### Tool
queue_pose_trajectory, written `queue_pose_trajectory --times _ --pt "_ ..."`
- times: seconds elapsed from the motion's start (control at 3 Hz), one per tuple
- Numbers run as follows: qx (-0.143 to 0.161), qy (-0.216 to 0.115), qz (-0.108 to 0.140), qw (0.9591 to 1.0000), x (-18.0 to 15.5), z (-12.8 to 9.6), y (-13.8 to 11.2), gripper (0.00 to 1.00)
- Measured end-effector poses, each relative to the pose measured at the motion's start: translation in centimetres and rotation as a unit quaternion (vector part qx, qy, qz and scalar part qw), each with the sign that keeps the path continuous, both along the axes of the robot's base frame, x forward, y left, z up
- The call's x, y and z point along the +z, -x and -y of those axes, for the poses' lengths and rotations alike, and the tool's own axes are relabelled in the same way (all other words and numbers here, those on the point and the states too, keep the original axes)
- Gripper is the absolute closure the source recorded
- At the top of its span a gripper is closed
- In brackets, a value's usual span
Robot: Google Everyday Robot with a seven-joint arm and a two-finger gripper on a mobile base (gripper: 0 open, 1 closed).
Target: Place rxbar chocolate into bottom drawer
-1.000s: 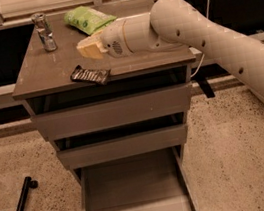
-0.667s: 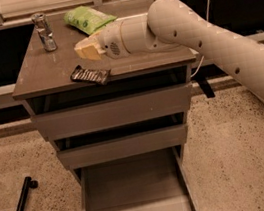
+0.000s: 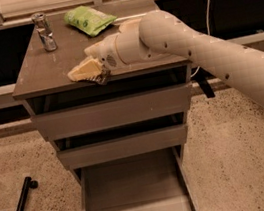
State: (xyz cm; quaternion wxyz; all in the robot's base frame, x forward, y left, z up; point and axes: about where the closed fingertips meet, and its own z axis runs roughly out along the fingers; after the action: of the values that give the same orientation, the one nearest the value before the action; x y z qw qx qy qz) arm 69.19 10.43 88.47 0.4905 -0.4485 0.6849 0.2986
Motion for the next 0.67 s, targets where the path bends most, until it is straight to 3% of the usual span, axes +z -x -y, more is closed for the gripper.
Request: queue_pose_trajectory --times 0.67 --pt "-0.006 0.034 -0.03 0.999 -5.0 -0.8 1.0 0.0"
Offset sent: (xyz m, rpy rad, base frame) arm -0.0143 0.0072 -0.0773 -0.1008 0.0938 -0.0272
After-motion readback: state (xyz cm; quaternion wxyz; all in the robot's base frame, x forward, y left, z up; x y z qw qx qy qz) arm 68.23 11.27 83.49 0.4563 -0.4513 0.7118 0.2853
